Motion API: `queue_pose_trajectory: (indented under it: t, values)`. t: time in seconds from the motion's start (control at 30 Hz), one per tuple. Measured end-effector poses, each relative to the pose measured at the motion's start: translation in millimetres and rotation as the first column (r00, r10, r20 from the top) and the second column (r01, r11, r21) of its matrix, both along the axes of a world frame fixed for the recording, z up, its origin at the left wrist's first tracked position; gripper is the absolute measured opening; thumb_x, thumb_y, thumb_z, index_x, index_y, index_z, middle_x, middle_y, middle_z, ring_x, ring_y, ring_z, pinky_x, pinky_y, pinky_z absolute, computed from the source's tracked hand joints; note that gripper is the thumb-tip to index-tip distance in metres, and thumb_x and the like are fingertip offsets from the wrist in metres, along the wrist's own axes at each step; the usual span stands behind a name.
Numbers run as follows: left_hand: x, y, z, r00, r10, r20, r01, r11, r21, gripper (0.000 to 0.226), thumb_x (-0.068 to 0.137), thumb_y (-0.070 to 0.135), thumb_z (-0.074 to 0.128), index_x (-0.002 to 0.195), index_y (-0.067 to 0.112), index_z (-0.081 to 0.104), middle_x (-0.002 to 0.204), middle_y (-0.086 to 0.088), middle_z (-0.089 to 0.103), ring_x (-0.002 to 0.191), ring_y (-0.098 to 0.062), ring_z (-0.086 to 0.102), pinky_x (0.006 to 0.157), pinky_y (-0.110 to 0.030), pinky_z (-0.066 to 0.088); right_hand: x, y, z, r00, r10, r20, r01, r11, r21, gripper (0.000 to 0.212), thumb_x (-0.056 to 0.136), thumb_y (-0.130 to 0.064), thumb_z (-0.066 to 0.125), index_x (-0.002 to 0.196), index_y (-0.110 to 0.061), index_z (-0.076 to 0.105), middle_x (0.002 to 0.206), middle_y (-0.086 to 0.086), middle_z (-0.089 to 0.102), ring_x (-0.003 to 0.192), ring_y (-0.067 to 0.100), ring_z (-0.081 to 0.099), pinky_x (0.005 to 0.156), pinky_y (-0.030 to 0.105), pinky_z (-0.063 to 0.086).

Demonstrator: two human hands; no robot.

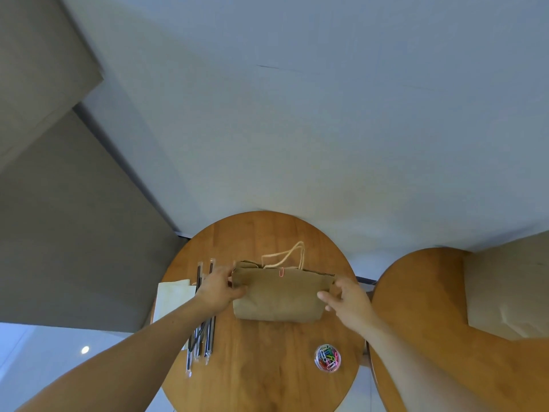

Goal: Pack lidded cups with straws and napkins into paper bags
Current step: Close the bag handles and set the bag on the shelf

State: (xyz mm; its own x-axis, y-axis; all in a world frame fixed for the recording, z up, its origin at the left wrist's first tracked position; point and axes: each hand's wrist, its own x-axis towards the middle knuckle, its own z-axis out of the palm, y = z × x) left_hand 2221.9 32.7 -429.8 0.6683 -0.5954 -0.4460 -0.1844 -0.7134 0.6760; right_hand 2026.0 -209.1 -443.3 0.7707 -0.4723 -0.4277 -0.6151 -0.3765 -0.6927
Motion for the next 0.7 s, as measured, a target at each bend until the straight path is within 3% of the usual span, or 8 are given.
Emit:
queue_pose_trajectory:
  t: [0.17,0.27,0.43,0.53,0.57,0.63,0.7]
  values:
    - [3.0,2.5,6.7,0.998,-0.010,0.054,0.007,0.999,0.046,0.008,0.095,0.031,0.062,0.091,0.037,0.063,0.076,0.016,0.061,0.075,0.000,0.057,0.058,-0.010,0.035,5.9,-4.4,-13.4,0.998,-0.018,0.061,0.024,0.994,-0.104,0.015,0.094,-0.045,0.060,0.084,-0.034,0.056,0.070,-0.015,0.066,0.067,-0.006,0.064,0.066,0.033,0.053]
    - [-2.3,9.8,22.7,0.996,0.053,0.068,-0.054,0.998,0.016,0.006,0.096,0.031,0.061,0.094,0.034,0.065,0.068,0.011,0.060,0.066,-0.004,0.056,0.052,-0.010,0.036,13.1,-2.9,-7.8,0.985,-0.006,0.173,0.030,0.990,-0.136,0.021,0.089,-0.062,0.051,0.085,-0.043,0.056,0.079,-0.029,0.065,0.067,-0.005,0.065,0.061,0.027,0.051]
    - [-3.0,28.4,72.4,0.966,0.257,-0.016,-0.254,0.942,-0.220,0.014,0.095,0.021,0.063,0.102,0.031,0.071,0.075,0.022,0.069,0.073,0.006,0.062,0.062,-0.004,0.042,40.0,6.5,35.4,0.946,-0.021,0.322,0.065,0.990,-0.127,0.020,0.085,-0.070,0.047,0.091,-0.053,0.057,0.081,-0.026,0.067,0.069,-0.004,0.065,0.062,0.025,0.051]
    - [4.9,43.0,108.4,0.940,0.336,-0.059,-0.335,0.880,-0.336,0.015,0.096,0.018,0.062,0.104,0.028,0.071,0.067,0.024,0.068,0.062,0.007,0.062,0.057,-0.007,0.043,62.6,23.6,78.2,0.901,-0.050,0.430,0.103,0.989,-0.101,0.005,0.091,-0.052,0.059,0.088,-0.050,0.062,0.081,-0.027,0.068,0.070,-0.004,0.065,0.060,0.014,0.046]
    - [7.4,50.2,120.6,0.931,0.359,-0.067,-0.357,0.858,-0.370,0.015,0.097,0.018,0.061,0.103,0.029,0.071,0.069,0.025,0.069,0.061,0.008,0.062,0.055,-0.006,0.043,71.0,31.5,94.6,0.880,-0.061,0.470,0.124,0.987,-0.104,0.010,0.093,-0.042,0.063,0.084,-0.047,0.062,0.078,-0.026,0.067,0.069,-0.005,0.064,0.059,0.010,0.044]
    - [10.9,66.1,145.4,0.920,0.382,-0.086,-0.380,0.814,-0.440,0.016,0.098,0.022,0.059,0.105,0.033,0.069,0.083,0.023,0.073,0.073,0.005,0.067,0.059,-0.008,0.047,86.5,48.8,128.7,0.853,-0.056,0.518,0.142,0.982,-0.128,0.019,0.094,-0.032,0.065,0.080,-0.043,0.060,0.069,-0.020,0.067,0.068,-0.007,0.061,0.058,0.007,0.041]
    - [15.5,85.0,171.6,0.914,0.397,-0.078,-0.380,0.777,-0.502,0.016,0.099,0.029,0.057,0.109,0.037,0.067,0.097,0.020,0.074,0.088,-0.001,0.069,0.073,-0.019,0.053,101.3,68.0,162.6,0.826,-0.036,0.563,0.139,0.980,-0.142,0.020,0.094,-0.029,0.065,0.078,-0.040,0.059,0.068,-0.019,0.065,0.069,-0.010,0.060,0.057,0.007,0.040]
